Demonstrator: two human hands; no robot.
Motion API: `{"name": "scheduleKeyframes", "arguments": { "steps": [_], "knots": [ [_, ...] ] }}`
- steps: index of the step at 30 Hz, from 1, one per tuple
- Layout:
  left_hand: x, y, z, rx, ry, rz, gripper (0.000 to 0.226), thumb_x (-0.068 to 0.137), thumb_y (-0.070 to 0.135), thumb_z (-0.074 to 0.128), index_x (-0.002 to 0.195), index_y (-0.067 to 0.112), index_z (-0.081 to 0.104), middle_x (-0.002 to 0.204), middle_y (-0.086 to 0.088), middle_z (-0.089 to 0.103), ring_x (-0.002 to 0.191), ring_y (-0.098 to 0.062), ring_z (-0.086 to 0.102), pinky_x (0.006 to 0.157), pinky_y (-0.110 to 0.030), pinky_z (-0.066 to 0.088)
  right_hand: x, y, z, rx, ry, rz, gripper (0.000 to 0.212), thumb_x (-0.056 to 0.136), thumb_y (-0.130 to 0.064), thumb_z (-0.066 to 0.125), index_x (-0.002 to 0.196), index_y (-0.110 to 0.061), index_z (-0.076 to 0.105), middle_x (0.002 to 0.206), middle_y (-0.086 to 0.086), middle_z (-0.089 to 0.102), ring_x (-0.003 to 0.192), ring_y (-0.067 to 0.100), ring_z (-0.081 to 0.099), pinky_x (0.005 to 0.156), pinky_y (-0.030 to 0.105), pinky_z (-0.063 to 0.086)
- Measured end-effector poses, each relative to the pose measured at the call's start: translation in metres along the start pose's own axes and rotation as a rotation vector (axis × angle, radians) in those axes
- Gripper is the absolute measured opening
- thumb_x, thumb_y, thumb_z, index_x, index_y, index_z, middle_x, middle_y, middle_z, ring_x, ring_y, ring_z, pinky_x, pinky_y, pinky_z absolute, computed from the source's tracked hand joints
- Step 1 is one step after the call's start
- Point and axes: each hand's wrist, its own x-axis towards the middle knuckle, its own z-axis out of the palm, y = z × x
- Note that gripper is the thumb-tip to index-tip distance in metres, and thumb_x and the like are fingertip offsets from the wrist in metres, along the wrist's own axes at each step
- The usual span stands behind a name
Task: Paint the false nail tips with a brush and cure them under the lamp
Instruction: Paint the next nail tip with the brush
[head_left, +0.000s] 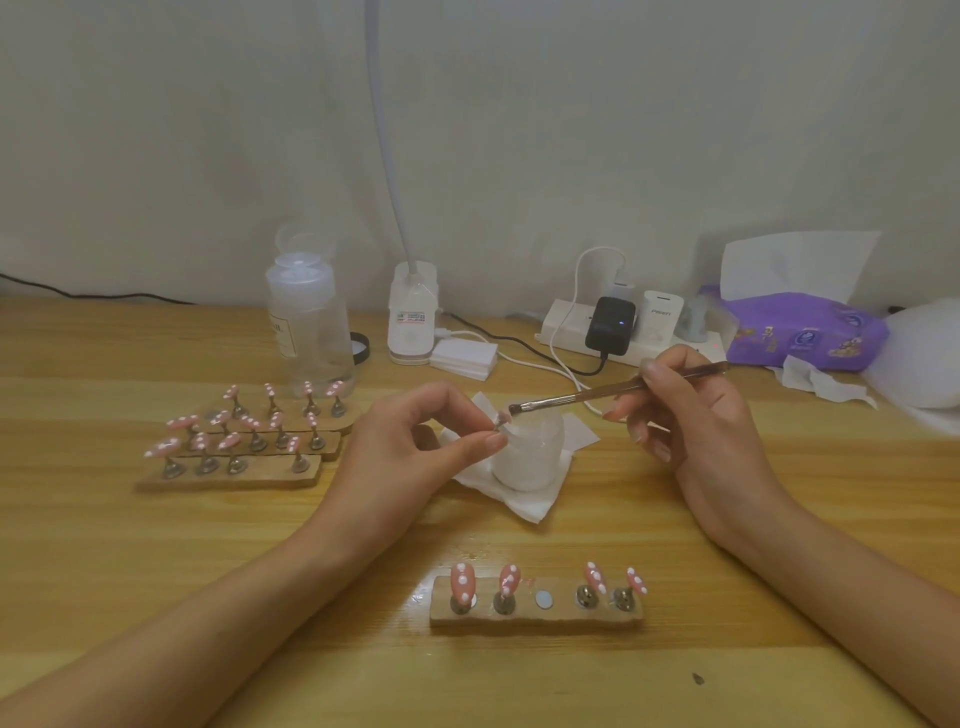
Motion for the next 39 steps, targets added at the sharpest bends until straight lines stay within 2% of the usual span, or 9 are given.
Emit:
{"name": "scheduleKeyframes", "arguments": {
  "steps": [5, 10, 14, 18, 22, 25, 29, 34, 39],
  "knots": [
    [0.0001, 0.0002, 0.0005, 0.003, 0.006, 0.000, 0.009, 0.077, 0.029, 0.080, 0.076, 0.025, 0.072, 0.084, 0.013, 0.072, 0.052, 0.002, 0.048, 0.056, -0.014, 0.044, -0.0007, 0.0000, 0.0009, -0.026, 0.011, 0.021, 0.017, 0.089, -0.028, 0.057, 0.079, -0.016, 0.050, 0.069, 0.009, 0.072, 0.049, 0.010, 0.053, 0.042, 0.017, 0.036],
    [0.0003, 0.0006, 0.0004, 0.009, 0.010, -0.012, 0.009, 0.078, 0.028, 0.080, 0.075, 0.026, 0.072, 0.084, 0.013, 0.072, 0.056, 0.002, 0.050, 0.059, -0.016, 0.047, -0.0015, -0.0021, 0.0024, -0.012, -0.011, 0.002, 0.019, 0.085, -0.033, 0.059, 0.079, -0.017, 0.051, 0.070, 0.009, 0.072, 0.050, 0.012, 0.054, 0.043, 0.018, 0.037],
    [-0.0003, 0.0012, 0.0006, 0.014, 0.007, -0.004, 0.009, 0.078, 0.026, 0.080, 0.076, 0.024, 0.072, 0.083, 0.013, 0.072, 0.055, 0.002, 0.049, 0.057, -0.016, 0.046, -0.0002, 0.0001, -0.0002, -0.022, 0.032, 0.036, 0.018, 0.095, -0.023, 0.055, 0.079, -0.016, 0.050, 0.068, 0.007, 0.072, 0.048, 0.010, 0.052, 0.041, 0.017, 0.035],
    [0.0000, 0.0008, 0.0003, 0.010, -0.001, 0.002, 0.009, 0.078, 0.027, 0.080, 0.077, 0.024, 0.072, 0.084, 0.012, 0.072, 0.052, 0.001, 0.046, 0.055, -0.015, 0.044, -0.0008, -0.0018, 0.0024, -0.010, -0.013, 0.036, 0.019, 0.087, -0.031, 0.057, 0.078, -0.016, 0.050, 0.069, 0.007, 0.072, 0.049, 0.010, 0.052, 0.042, 0.017, 0.036],
    [0.0003, -0.0007, 0.0003, 0.006, -0.002, 0.012, 0.009, 0.078, 0.027, 0.080, 0.076, 0.025, 0.072, 0.082, 0.012, 0.072, 0.050, 0.000, 0.043, 0.051, -0.012, 0.039, -0.0003, -0.0006, 0.0010, -0.020, 0.034, 0.042, 0.019, 0.094, -0.023, 0.055, 0.078, -0.016, 0.049, 0.068, 0.007, 0.072, 0.047, 0.009, 0.050, 0.041, 0.017, 0.034],
    [-0.0002, -0.0012, -0.0001, 0.003, -0.004, 0.015, 0.009, 0.078, 0.029, 0.079, 0.076, 0.025, 0.072, 0.082, 0.013, 0.072, 0.050, -0.001, 0.041, 0.051, -0.013, 0.038, -0.0017, -0.0026, 0.0027, -0.008, 0.003, 0.024, 0.019, 0.088, -0.032, 0.057, 0.078, -0.017, 0.049, 0.069, 0.007, 0.072, 0.048, 0.009, 0.051, 0.042, 0.016, 0.035],
    [0.0004, -0.0010, -0.0006, 0.010, 0.000, 0.011, 0.008, 0.078, 0.030, 0.079, 0.077, 0.026, 0.072, 0.084, 0.012, 0.072, 0.051, -0.001, 0.041, 0.051, -0.014, 0.039, 0.0000, -0.0001, 0.0014, -0.032, 0.035, 0.038, 0.019, 0.096, -0.021, 0.055, 0.079, -0.016, 0.049, 0.068, 0.007, 0.072, 0.047, 0.009, 0.050, 0.041, 0.016, 0.033],
    [-0.0004, -0.0005, 0.0002, 0.016, -0.002, 0.025, 0.008, 0.080, 0.027, 0.078, 0.078, 0.023, 0.071, 0.079, 0.016, 0.070, 0.050, -0.002, 0.040, 0.050, -0.014, 0.038, -0.0016, -0.0022, 0.0032, -0.014, -0.028, 0.012, 0.020, 0.085, -0.035, 0.059, 0.078, -0.018, 0.051, 0.071, 0.008, 0.072, 0.049, 0.010, 0.052, 0.043, 0.016, 0.036],
    [0.0000, 0.0001, 0.0008, 0.019, -0.002, 0.047, 0.009, 0.082, 0.026, 0.077, 0.078, 0.022, 0.070, 0.078, 0.018, 0.068, 0.050, -0.002, 0.039, 0.050, -0.013, 0.036, 0.0000, -0.0009, 0.0005, -0.009, 0.042, 0.027, 0.019, 0.093, -0.027, 0.056, 0.078, -0.018, 0.050, 0.068, 0.006, 0.072, 0.048, 0.008, 0.050, 0.042, 0.016, 0.035]
  ]
}}
